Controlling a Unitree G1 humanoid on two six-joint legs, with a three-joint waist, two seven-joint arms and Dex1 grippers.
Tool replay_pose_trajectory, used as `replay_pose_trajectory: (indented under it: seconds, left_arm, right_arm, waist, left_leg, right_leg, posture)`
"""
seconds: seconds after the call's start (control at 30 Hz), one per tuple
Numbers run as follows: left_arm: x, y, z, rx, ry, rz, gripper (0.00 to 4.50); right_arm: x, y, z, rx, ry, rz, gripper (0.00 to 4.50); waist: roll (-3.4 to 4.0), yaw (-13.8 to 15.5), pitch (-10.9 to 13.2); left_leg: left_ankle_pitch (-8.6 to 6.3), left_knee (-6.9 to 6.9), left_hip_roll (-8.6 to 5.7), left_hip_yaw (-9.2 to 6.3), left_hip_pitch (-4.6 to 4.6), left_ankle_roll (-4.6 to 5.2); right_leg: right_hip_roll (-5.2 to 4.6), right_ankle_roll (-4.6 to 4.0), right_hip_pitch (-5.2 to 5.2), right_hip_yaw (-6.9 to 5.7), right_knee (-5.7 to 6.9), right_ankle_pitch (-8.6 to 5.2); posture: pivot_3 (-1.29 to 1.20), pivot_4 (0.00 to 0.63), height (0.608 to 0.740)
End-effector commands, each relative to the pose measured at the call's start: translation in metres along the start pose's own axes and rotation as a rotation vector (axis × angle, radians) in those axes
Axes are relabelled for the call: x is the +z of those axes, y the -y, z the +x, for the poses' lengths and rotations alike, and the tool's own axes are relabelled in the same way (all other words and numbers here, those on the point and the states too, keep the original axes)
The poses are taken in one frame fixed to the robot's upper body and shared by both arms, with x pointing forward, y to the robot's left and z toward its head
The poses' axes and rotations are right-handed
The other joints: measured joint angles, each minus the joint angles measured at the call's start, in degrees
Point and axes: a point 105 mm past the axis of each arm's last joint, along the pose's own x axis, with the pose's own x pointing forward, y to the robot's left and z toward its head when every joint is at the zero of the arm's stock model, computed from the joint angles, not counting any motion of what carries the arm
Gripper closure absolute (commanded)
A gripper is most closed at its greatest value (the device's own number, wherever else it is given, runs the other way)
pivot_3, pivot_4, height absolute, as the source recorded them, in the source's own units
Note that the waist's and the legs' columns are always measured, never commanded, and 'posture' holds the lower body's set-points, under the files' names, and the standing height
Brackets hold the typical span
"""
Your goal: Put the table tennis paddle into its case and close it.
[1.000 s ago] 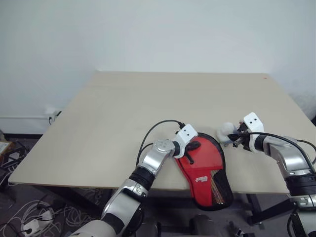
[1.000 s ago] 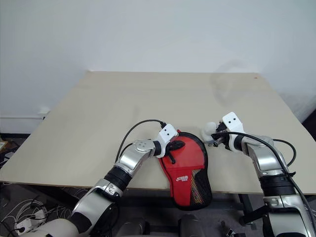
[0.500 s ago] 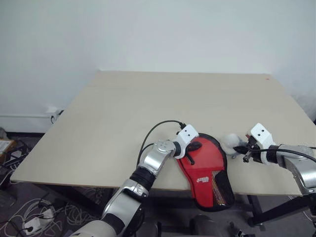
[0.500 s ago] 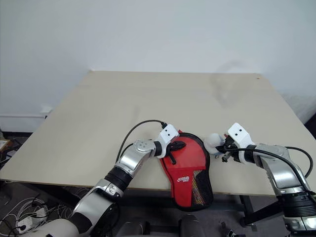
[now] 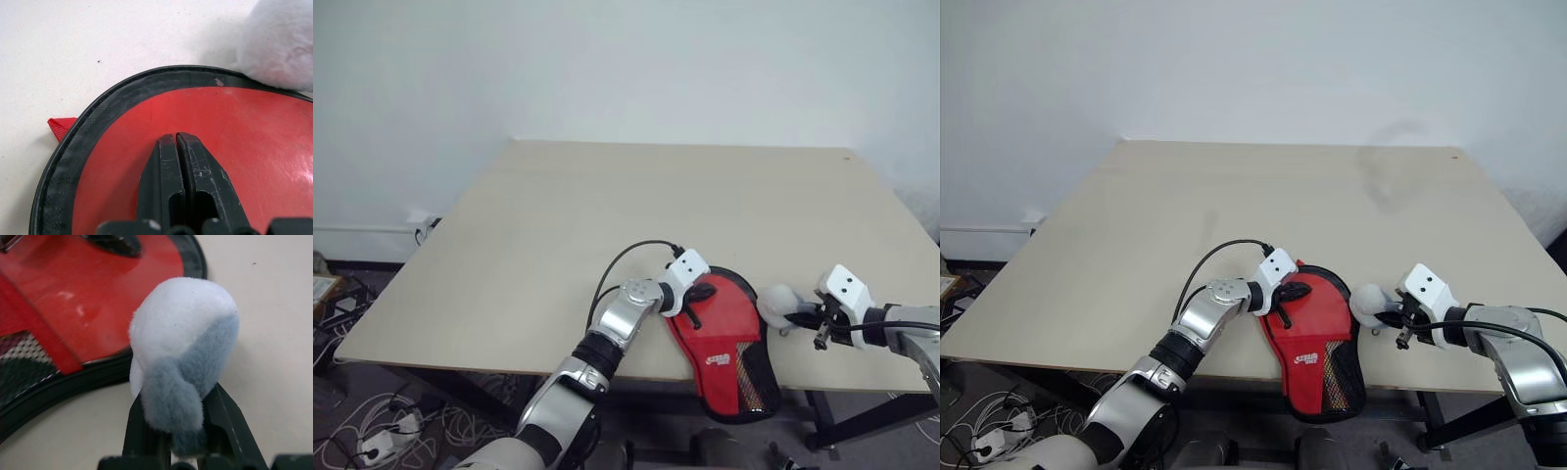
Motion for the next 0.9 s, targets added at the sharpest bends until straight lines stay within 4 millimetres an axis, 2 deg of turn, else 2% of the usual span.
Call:
replay_pose_trajectory:
  seconds: [0.03,0.37,0.9]
  left_arm:
    - [-0.044,0.006,-0.001,-0.003,-0.145,-0.06,4.5]
    - [-0.044,0.009,0.0,-0.012,-0.143,-0.063,4.5]
    - [-0.043,0.011,0.003,-0.025,-0.143,-0.064,4.5]
  right_arm:
    - [-0.006,-0.013,-0.004,0.054,-0.019,0.004,4.31]
    - [-0.024,-0.038,-0.007,0.098,-0.046,0.061,4.31]
    - [-0.045,-0.056,-0.028,0.142,-0.099,0.123,4.31]
  waist:
    - [-0.01,0.1,0.0]
    - [-0.16,0.3,-0.2]
    - [-0.33,1.6,-0.6]
  left_leg:
    - [0.0,0.0,0.0,-0.01,0.0,0.0]
    - [-0.1,0.0,0.02,-0.01,0.02,-0.01]
    - [-0.46,0.1,0.07,0.02,0.03,0.02]
  right_leg:
    - [0.0,0.0,0.0,0.0,-0.01,0.0]
    - [0.0,0.05,0.05,-0.03,-0.07,-0.04]
    - [0.01,0.29,0.08,-0.03,-0.09,-0.23]
  posture:
    - [0.0,0.0,0.74]
    - [0.0,0.0,0.74]
    - [0.0,0.0,0.74]
